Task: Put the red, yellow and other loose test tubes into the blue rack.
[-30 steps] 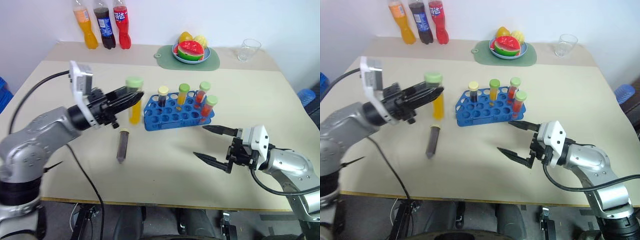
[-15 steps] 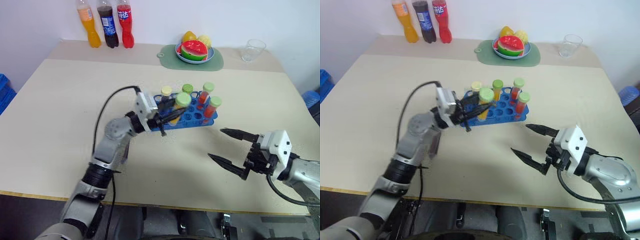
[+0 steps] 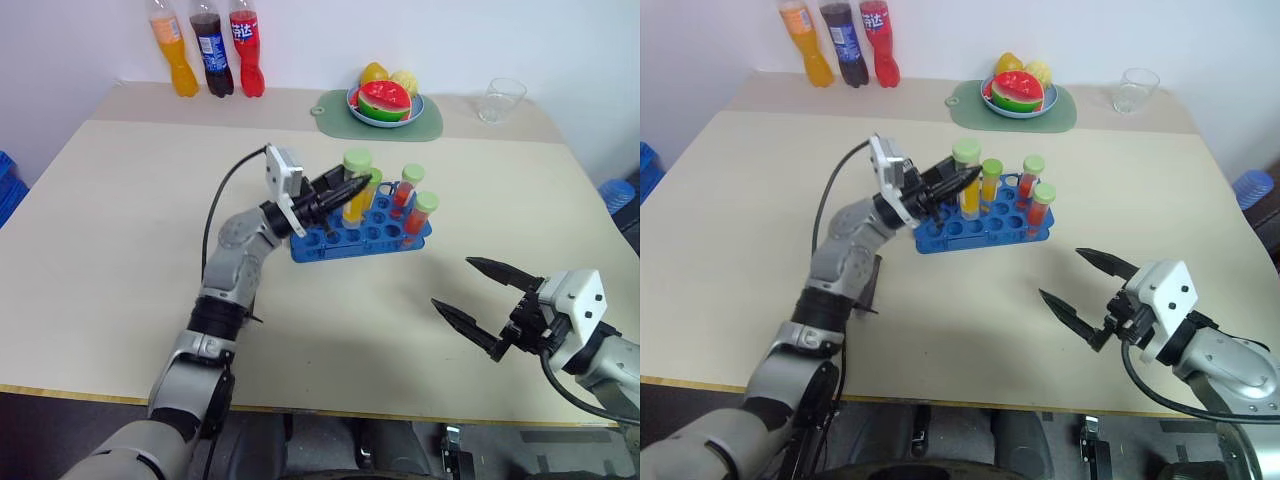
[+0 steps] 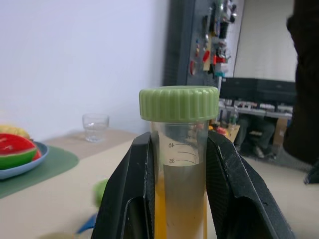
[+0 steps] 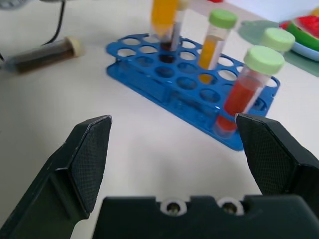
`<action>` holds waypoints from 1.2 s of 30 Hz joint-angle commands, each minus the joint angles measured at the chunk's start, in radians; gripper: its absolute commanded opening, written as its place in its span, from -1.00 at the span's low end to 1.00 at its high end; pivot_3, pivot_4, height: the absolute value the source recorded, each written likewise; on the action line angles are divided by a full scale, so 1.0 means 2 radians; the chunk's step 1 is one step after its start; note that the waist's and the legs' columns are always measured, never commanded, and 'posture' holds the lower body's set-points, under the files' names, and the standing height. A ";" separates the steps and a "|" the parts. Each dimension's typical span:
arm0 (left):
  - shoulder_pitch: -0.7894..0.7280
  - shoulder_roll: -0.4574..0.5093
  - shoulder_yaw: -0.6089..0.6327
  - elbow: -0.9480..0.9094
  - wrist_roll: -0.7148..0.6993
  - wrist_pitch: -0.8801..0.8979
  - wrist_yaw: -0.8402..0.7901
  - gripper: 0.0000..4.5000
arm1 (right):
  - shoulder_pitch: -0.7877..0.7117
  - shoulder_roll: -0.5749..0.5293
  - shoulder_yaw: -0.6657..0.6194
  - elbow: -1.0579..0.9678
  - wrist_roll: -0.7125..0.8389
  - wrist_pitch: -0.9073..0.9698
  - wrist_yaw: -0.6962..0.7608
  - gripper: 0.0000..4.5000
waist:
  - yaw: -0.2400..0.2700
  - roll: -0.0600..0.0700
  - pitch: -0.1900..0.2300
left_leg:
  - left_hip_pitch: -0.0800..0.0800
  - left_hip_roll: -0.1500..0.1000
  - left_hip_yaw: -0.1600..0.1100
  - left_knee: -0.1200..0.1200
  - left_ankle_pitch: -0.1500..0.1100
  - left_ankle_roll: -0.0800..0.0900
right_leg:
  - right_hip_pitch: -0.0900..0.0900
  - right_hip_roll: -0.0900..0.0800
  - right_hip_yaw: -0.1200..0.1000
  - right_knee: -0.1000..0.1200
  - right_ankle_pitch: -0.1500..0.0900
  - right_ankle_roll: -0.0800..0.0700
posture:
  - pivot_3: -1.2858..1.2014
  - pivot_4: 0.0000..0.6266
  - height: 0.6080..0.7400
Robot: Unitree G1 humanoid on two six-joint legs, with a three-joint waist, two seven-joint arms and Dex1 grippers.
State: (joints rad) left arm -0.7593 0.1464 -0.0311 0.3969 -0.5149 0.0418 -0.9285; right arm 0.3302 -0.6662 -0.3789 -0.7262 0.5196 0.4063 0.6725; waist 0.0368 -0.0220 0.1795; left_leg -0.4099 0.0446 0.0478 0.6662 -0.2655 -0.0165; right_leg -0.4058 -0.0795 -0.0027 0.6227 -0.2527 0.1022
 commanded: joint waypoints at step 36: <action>-0.108 -0.074 -0.017 0.257 0.165 -0.160 -0.055 -0.65 | 0.035 0.100 0.094 -0.015 -0.128 -0.068 -0.103 0.96 | 0.000 0.000 0.000 | -0.001 0.000 0.000 0.000 0.000 0.000 | 0.000 0.000 0.000 -0.001 0.000 0.000 | 0.03 -0.52 1.00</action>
State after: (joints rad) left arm -0.9711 -0.0014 -0.0579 0.9014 -0.2061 -0.2585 -1.0468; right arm 0.3968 -0.4566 -0.1671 -0.7061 0.2532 0.2791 0.4615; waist 0.0375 -0.0225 0.1795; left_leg -0.4111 0.0444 0.0476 0.6660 -0.2658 -0.0159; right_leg -0.4062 -0.0796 -0.0032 0.6212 -0.2528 0.1022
